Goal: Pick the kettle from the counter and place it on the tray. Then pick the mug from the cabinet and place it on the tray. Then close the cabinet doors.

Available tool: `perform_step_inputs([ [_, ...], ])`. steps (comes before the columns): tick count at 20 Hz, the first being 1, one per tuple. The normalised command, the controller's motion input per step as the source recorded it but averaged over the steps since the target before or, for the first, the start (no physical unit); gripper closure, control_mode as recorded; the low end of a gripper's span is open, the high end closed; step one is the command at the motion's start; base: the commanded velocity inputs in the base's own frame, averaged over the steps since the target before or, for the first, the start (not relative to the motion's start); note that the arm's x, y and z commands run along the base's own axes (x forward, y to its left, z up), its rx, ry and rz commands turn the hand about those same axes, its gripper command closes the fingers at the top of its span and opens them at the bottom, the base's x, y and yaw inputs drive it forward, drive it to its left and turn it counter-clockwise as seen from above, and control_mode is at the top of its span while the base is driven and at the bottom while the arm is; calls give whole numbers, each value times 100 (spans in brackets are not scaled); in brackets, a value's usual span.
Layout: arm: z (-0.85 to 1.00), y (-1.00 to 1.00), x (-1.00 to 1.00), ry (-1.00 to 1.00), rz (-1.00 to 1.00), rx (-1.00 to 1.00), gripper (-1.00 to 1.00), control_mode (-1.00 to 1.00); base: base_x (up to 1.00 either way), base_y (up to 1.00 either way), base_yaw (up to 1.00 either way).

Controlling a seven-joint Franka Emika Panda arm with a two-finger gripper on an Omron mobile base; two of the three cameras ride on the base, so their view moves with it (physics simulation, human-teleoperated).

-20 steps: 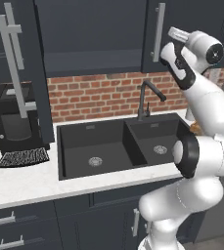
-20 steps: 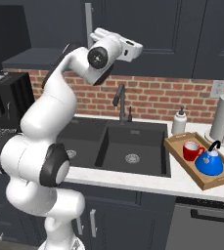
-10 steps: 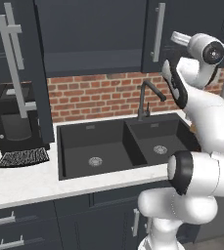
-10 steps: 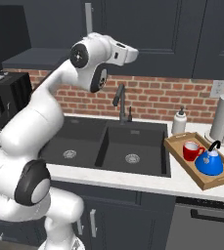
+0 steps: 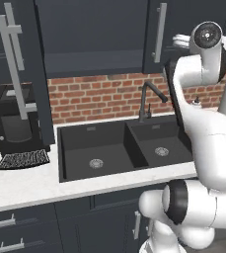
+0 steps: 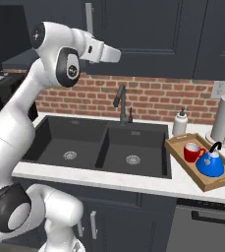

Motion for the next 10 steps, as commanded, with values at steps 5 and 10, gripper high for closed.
perform_step_inputs([
  [5, -47, 22, -97, 4, -11, -11, -100, -100, 0, 0, 0],
  [10, -87, 23, -88, 0, -1, -20, -100, -100, 0, 0, 0],
])
